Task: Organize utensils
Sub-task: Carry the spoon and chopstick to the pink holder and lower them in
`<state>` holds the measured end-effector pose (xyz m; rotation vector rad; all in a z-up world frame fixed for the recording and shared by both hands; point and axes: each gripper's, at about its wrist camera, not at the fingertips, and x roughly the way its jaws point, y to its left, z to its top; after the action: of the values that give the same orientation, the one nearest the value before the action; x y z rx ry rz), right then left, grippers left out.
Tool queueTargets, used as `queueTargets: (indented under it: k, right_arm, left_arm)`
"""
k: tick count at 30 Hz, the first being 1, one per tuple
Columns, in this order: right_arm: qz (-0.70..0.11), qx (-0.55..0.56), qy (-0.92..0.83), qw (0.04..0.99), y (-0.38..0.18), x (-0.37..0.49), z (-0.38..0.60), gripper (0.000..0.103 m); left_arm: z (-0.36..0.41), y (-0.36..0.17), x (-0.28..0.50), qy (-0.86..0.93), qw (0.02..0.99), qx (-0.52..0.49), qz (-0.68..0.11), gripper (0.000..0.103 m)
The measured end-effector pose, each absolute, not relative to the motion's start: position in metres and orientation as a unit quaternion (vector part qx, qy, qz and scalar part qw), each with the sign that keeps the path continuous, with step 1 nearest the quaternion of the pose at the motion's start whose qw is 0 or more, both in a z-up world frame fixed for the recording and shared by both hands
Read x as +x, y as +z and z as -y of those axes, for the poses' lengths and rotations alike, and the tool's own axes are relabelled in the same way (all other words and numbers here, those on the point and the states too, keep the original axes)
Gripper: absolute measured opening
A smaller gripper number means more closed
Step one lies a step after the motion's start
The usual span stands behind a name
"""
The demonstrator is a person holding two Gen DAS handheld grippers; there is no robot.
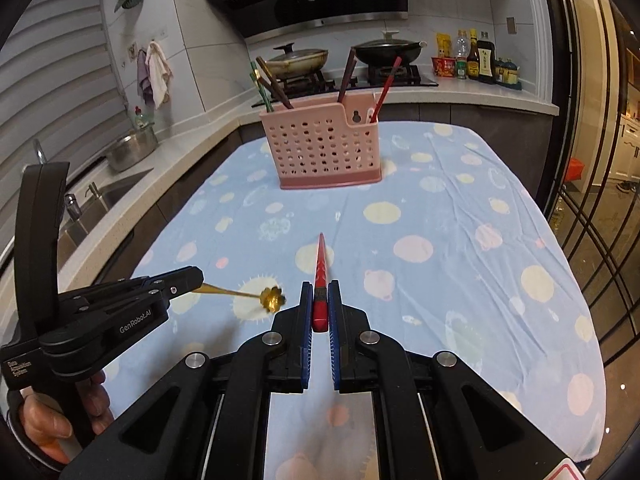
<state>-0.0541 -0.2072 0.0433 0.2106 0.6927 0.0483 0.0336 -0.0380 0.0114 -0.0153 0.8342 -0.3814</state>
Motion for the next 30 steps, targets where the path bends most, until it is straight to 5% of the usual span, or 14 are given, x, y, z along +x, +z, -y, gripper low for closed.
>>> queueTargets:
  k: [13,30]
  right_arm:
    - [-0.291,0.127,0.032,0.948,0.091,-0.029,0.228,0.007]
    - [-0.181,0.132,0.044,0.974,0.21,0.074,0.263,0.007]
  left_arm:
    - [0.036,0.055,0.054,-0.182,0.912,0.001,-0.367,0.001]
    - [0.049,0.177,0.151,-0.176,0.949,0.012,-0.261,0.001]
